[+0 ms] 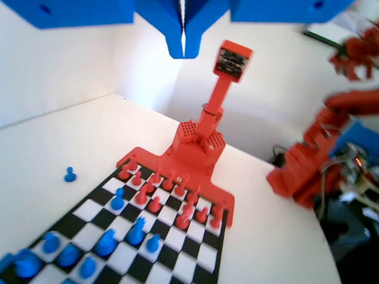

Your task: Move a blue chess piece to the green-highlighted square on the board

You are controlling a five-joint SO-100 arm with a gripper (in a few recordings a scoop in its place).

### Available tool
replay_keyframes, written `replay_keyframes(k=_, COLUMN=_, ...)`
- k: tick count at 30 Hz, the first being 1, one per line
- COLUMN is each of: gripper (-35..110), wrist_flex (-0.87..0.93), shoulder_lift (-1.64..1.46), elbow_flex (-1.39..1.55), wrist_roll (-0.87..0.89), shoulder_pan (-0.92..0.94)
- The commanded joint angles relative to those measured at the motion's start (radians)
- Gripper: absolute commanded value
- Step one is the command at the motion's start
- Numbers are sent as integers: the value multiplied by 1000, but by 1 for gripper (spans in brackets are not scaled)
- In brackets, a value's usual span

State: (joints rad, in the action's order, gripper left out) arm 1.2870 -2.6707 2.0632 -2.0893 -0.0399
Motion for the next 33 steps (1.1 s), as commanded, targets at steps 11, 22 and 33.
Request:
replay_keyframes(k=11, gripper=1, wrist_flex=-129, shoulder_lift=222, elbow_flex=81, wrist_roll=-423, shoulder_pan=-6)
replay_keyframes(k=22, gripper=1, wrist_flex=-61, shoulder_lift=334, elbow_flex=190, wrist_roll=-552, shoulder_pan=-58)
replay_keyframes(k=33, gripper=1, wrist_flex=98, shoulder_lift=414, elbow_flex=176, wrist_roll=-623, shoulder_pan=-172)
